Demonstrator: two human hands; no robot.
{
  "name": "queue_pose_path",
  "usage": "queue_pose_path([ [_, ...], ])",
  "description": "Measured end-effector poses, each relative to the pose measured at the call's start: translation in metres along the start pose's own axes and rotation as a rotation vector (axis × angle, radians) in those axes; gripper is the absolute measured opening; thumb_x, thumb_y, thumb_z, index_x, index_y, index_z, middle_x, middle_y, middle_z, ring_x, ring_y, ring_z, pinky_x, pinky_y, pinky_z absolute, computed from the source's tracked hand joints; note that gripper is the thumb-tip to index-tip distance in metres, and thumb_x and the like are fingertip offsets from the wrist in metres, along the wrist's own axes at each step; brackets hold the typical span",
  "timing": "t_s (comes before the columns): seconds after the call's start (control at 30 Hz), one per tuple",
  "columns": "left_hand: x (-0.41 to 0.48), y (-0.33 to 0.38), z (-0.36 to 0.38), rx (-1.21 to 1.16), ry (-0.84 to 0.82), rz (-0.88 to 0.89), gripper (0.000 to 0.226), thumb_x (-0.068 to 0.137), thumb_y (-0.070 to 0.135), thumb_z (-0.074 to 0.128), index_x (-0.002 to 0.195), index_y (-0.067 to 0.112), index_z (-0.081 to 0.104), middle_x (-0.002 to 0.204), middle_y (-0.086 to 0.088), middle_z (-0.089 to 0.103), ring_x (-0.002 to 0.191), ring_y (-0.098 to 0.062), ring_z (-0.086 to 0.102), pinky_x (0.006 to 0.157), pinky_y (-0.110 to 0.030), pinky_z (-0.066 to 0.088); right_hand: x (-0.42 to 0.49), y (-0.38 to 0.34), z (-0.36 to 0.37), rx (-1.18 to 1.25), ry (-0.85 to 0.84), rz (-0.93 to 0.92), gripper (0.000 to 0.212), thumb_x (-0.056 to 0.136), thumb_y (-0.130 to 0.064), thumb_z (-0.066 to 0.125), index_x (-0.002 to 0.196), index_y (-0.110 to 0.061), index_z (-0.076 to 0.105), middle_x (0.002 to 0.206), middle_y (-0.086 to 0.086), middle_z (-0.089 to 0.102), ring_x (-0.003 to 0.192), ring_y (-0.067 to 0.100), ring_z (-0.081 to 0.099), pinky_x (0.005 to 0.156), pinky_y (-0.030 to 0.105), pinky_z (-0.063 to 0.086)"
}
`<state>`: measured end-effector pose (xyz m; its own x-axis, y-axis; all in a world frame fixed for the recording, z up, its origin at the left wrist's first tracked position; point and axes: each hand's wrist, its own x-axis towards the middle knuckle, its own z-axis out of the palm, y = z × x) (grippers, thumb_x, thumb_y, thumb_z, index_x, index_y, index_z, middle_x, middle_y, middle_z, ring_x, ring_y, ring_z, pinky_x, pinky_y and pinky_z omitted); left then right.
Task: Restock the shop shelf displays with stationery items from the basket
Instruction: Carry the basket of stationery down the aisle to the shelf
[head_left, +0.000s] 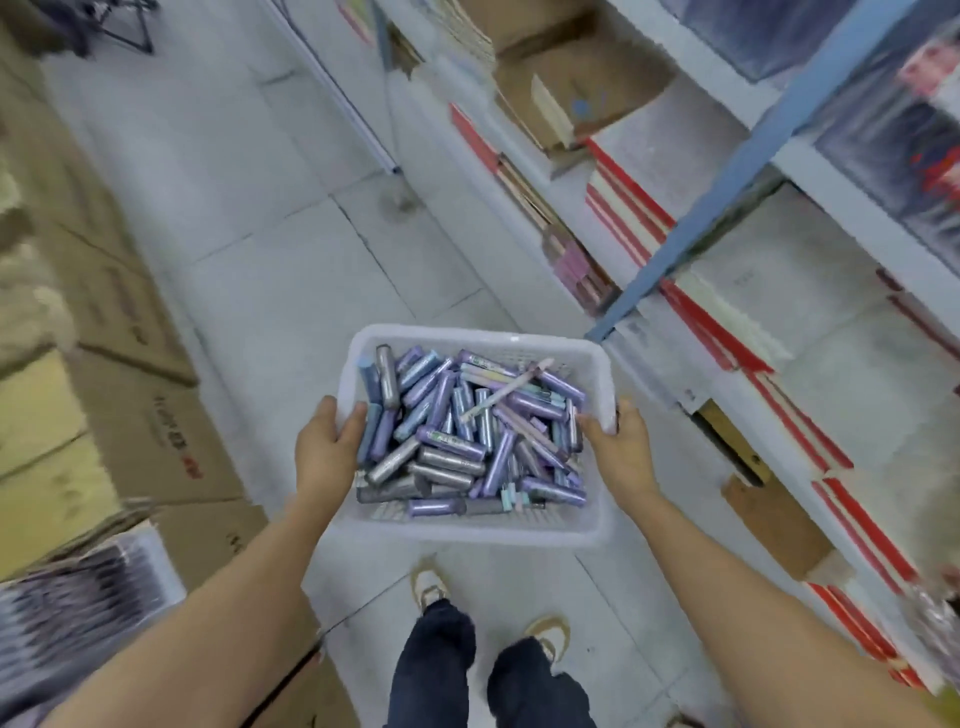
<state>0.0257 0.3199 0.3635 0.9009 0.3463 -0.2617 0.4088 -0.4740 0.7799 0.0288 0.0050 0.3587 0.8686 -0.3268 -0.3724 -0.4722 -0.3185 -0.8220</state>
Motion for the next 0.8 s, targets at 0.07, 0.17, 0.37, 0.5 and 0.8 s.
queue_pose_path([
  [0.07, 0.004, 0.01, -0.043, -0.036, 0.047, -0.051, 0.023, 0.1, 0.029, 0.049, 0.085, 0.012, 0.047, 0.075, 0.001, 0.048, 0.066, -0.013, 0.042, 0.057, -0.023, 0.03, -0.001, -0.046, 0.023, -0.024, -0.037, -0.056, 0.014, 0.09, -0.009, 0.062, 0.096, -0.007, 0.051, 0.082, 0.004, 0.054, 0.074, 0.018, 0.052, 0.06, 0.022, 0.043],
  [0.17, 0.012, 0.017, -0.098, -0.094, 0.109, -0.086, 0.021, 0.1, 0.027, 0.049, 0.088, 0.01, 0.053, 0.08, -0.01, 0.053, 0.073, -0.019, 0.048, 0.063, -0.027, 0.03, -0.001, -0.105, 0.059, -0.045, -0.097, -0.12, 0.016, 0.09, -0.011, 0.062, 0.097, -0.005, 0.05, 0.087, 0.011, 0.054, 0.076, 0.021, 0.053, 0.064, 0.03, 0.046],
  [0.37, 0.041, 0.007, -0.173, -0.158, 0.276, -0.173, 0.023, 0.098, 0.029, 0.053, 0.089, 0.007, 0.051, 0.08, -0.009, 0.052, 0.074, -0.02, 0.046, 0.06, -0.032, 0.036, 0.016, -0.198, 0.135, -0.117, -0.247, -0.212, 0.021, 0.091, -0.022, 0.062, 0.105, -0.009, 0.054, 0.096, 0.009, 0.061, 0.086, 0.025, 0.063, 0.073, 0.038, 0.054],
  [0.5, 0.076, -0.004, -0.203, -0.193, 0.367, -0.257, 0.03, 0.098, 0.033, 0.053, 0.086, 0.006, 0.051, 0.079, -0.011, 0.053, 0.071, -0.02, 0.045, 0.06, -0.033, 0.035, 0.044, -0.253, 0.19, -0.166, -0.335, -0.264, 0.018, 0.091, -0.02, 0.063, 0.101, -0.007, 0.058, 0.095, 0.014, 0.064, 0.085, 0.027, 0.063, 0.076, 0.043, 0.053],
  [0.8, 0.195, 0.005, -0.279, -0.269, 0.468, -0.337, 0.043, 0.098, 0.038, 0.051, 0.092, -0.005, 0.054, 0.088, -0.031, 0.059, 0.069, -0.034, 0.053, 0.062, -0.049, 0.045, 0.123, -0.378, 0.315, -0.225, -0.486, -0.34, 0.024, 0.089, -0.016, 0.064, 0.101, 0.003, 0.055, 0.093, 0.021, 0.061, 0.078, 0.021, 0.054, 0.072, 0.042, 0.05],
])
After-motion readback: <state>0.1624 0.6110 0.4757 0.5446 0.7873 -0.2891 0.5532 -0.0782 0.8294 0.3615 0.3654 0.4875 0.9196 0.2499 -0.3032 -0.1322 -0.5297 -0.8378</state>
